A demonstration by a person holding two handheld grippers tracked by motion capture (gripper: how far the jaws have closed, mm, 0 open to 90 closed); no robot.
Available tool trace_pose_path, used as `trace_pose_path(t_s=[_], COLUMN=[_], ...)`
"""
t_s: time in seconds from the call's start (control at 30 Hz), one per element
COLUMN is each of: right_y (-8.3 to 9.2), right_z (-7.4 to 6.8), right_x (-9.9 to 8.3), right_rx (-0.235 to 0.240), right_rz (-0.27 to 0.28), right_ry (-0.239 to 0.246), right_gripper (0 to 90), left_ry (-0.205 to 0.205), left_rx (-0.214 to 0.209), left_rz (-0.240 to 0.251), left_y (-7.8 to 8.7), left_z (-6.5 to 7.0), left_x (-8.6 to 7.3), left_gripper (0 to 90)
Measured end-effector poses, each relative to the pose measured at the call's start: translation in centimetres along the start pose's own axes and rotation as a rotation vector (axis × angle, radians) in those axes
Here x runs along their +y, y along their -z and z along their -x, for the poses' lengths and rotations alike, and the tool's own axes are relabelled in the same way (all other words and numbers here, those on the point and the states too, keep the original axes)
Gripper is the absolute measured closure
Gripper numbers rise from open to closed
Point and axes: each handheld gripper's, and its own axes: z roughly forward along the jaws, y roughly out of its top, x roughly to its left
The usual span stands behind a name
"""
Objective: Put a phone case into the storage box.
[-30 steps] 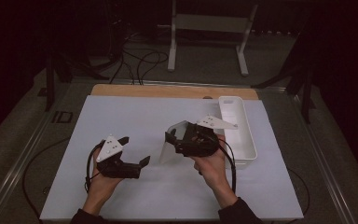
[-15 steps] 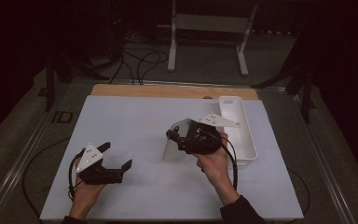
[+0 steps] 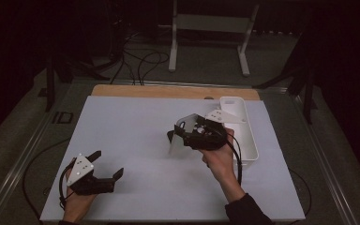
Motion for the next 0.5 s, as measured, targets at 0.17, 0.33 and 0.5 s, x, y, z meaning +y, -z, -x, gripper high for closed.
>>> trace_pose_path(t_s=[0.17, 0.33, 0.5], right_y=[-0.2, -0.6, -0.7], right_z=[0.8, 1.5, 2.0], right_x=[0.7, 1.5, 2.1], right_rx=[-0.027, -0.053, -0.072], right_rz=[0.001, 0.005, 0.013], right_ry=[0.015, 0.029, 0.041], right_gripper=[16.9, 16.9, 16.9], left_ry=[0.017, 0.022, 0.024], left_rx=[0.01, 0.022, 0.032], left_rz=[0.007, 0.007, 0.007], left_y=[0.0, 0.0, 0.0], left_z=[-0.3, -0.4, -0.5], left_x=[-0.2, -0.3, -0.4], left_gripper=[0.0, 0.0, 0.0])
